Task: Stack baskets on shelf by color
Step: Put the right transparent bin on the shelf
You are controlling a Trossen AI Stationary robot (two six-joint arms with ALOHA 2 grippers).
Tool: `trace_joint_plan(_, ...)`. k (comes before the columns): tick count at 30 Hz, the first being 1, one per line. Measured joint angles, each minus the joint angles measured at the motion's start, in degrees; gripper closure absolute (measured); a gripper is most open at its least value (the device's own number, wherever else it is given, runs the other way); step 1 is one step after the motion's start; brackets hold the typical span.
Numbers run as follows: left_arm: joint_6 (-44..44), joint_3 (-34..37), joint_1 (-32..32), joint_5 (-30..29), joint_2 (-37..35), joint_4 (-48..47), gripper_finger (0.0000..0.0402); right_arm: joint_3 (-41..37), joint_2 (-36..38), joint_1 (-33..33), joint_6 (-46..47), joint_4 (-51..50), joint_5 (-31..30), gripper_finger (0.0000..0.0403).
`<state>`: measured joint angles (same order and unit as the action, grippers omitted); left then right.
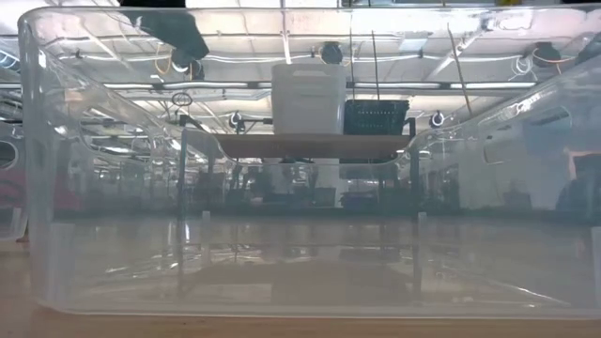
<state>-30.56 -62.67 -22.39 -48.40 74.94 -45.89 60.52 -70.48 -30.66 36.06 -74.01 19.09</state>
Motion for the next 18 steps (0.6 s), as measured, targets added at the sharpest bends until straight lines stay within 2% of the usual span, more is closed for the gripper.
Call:
trace_joint_plan(5,4.62,0.0,3.02,0.08,-0.42,2.41,0.0295,-2.47,-0.04,-2.41,1.36,5.98,-7.22,0.0336)
trace_joint_plan(10,11.35,0.0,5.57,0.1,-3.11,4.46,0.0295,-4.01,-0.04,-2.49,4.75,9.85,-6.91,0.0335)
trace_joint_plan(18,8.11,0.0,7.6,-0.16,-10.58,-1.01,0.0295,-4.07,-0.04,-2.47,3.79,7.49,-2.29,0.0333)
